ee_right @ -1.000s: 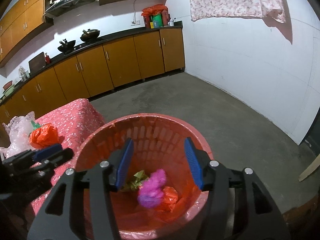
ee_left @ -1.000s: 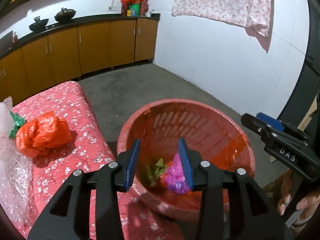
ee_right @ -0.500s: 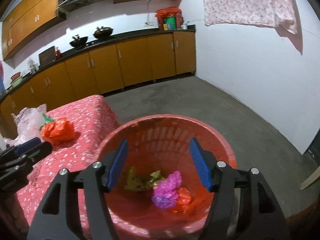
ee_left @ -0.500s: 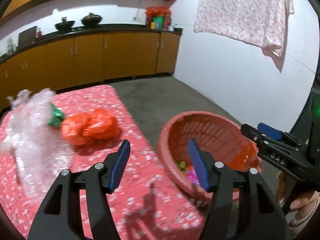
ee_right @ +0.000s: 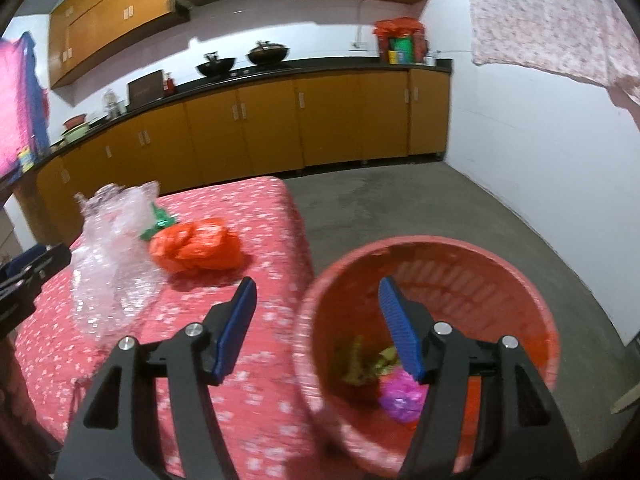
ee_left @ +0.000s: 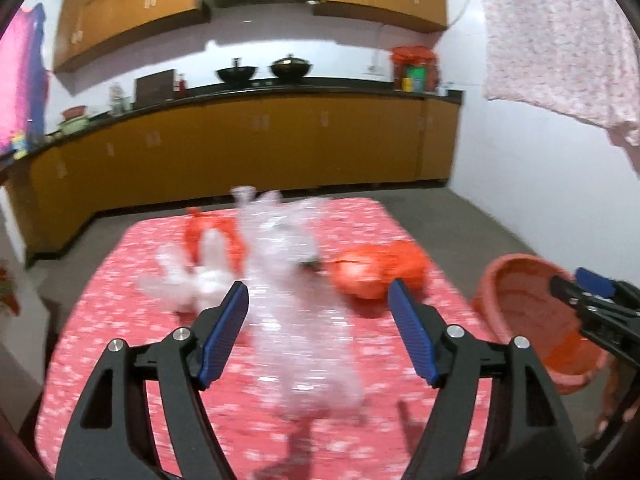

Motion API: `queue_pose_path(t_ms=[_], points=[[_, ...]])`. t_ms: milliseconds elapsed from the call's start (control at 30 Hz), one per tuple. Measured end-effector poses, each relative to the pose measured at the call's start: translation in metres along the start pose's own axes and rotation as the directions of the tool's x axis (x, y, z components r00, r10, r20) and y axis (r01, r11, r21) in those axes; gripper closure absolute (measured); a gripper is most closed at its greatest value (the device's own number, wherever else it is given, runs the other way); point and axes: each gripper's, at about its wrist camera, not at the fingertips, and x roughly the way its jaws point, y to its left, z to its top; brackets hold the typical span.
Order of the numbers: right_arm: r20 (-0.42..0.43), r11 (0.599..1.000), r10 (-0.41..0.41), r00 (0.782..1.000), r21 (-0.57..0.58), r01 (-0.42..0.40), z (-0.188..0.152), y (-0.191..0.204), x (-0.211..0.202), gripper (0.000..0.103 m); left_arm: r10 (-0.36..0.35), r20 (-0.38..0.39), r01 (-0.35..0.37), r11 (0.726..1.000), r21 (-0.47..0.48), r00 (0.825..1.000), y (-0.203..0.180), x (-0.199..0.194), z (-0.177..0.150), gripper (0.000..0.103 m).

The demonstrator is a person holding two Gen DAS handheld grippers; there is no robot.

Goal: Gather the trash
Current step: 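Grasp the bubble wrap with the left tool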

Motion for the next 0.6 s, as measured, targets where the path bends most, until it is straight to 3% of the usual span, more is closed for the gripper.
queue_pose_path(t_ms=[167,433,500,567,600], points=[[-0.005,0.998,0.027,1.0,-0.05,-0.028,-0.002,0.029,0.005,0.04,0.041,-0.076,-0.045,0.998,-0.045,0.996,0.03,0.03,0.0,0.032],[-0.013,0.996,0.032,0.999,-0.079,-0.033,-0.002,0.045,0.012,0.04,0.051,-0.185,-0.058,0.998,-0.031,0.981,0.041,0.07,-0.008,0.045],[-0.015,0.996,0.033,0.999,-0.086,-0.034,-0.003,0.048,0.013,0.04,0.047,-0.2,-0.055,0.998,-0.033,0.979,0.042,0.074,-0.012,0.05],[-0.02,0.995,0.034,0.999,-0.093,-0.036,-0.004,0.053,0.015,0.04,0.03,-0.212,-0.038,0.999,-0.034,0.977,0.042,0.076,-0.015,0.071],[-0.023,0.995,0.036,0.999,-0.097,-0.038,-0.005,0.055,0.015,0.04,0.022,-0.215,-0.03,0.999,-0.032,0.976,0.042,0.076,-0.016,0.075]])
